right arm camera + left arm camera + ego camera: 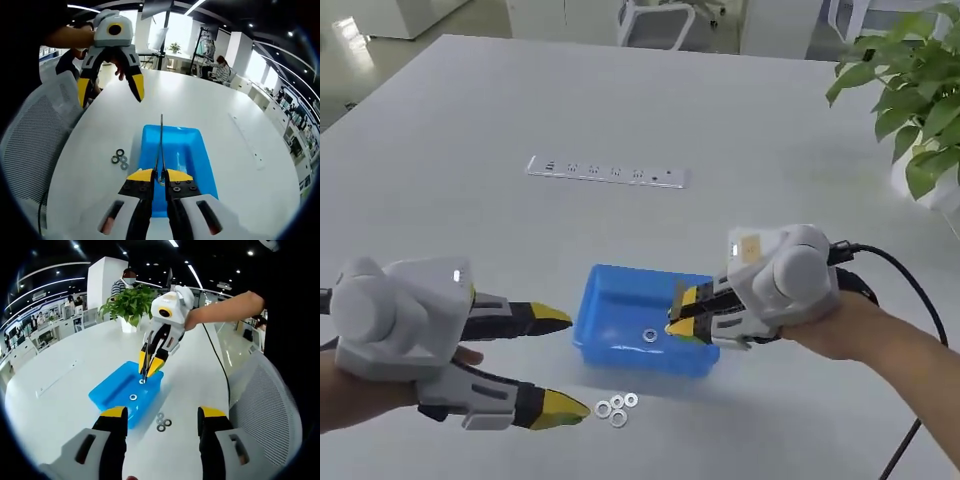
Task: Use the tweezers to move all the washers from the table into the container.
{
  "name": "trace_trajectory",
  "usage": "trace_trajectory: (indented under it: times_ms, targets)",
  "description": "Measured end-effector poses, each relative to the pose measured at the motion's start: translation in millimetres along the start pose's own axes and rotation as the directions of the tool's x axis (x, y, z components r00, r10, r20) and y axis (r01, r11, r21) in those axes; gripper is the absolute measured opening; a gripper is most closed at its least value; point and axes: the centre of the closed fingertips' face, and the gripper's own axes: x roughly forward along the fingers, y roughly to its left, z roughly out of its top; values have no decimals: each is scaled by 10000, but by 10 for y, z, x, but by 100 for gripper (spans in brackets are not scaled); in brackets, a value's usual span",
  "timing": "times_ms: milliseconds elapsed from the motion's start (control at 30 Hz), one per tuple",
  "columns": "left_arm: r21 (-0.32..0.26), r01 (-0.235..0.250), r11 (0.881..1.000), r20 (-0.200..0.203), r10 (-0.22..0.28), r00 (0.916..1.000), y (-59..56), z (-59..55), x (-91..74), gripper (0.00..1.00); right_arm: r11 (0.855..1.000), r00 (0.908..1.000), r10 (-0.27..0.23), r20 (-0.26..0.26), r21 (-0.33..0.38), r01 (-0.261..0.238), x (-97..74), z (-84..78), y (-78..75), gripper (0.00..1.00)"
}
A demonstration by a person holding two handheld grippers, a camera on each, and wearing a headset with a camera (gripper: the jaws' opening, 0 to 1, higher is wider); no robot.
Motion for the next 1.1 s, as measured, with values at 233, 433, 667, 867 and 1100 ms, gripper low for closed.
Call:
trace_trajectory:
  times_ms: [233,433,667,867,1100]
  targets:
    - [-80,-31,10000,7,31,10000,7,-23,15,61,9998,10000,47,-69,168,-46,75,-117,-64,9]
    - [-162,56,9999,-56,-57,10000,-11,-61,38,60,9995,9999,94,-48,311,-92,151,-177,-98,9]
    - [-202,37,9998,-42,-38,10000,-1,-56,48,60,9991,9998,159,-71,385,-157,209,-222,-73,9]
    - [-158,-44,9999,-24,44,10000,26,-48,36,60,9989,9996,251,-127,411,-246,232,-250,-45,9]
    - [-179,-57,9998,-84,55,9999,32,-73,24,60,9987,9995,289,-153,415,-283,255,-274,-43,10]
